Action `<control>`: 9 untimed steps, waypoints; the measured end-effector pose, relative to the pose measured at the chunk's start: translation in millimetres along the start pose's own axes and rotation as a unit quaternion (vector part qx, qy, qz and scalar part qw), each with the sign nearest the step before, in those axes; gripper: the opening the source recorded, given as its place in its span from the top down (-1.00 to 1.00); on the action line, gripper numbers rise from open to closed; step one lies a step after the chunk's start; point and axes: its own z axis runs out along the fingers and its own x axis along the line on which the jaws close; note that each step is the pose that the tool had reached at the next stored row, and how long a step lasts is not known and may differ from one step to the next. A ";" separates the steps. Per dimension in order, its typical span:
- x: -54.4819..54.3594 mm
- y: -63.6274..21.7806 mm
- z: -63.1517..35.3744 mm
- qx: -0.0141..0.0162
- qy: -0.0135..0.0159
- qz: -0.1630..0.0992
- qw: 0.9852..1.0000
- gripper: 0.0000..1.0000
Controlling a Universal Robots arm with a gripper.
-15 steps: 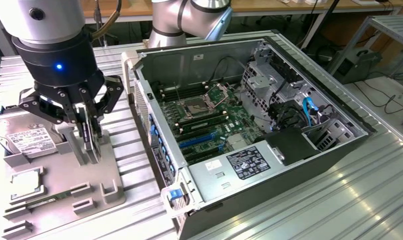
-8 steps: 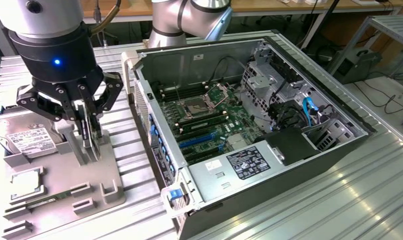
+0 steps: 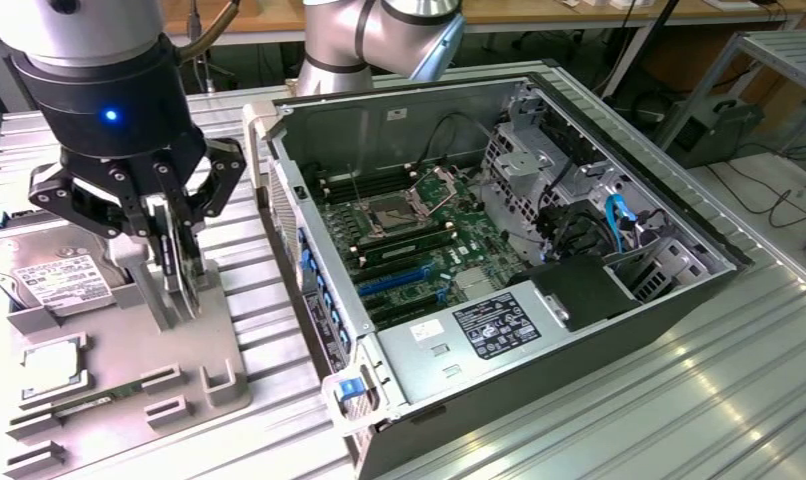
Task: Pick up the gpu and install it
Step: 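Pick up the gpu and move the gpu toward the slot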
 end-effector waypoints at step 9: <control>-0.1 -0.2 -5.5 0.000 0.000 0.000 1.000 0.44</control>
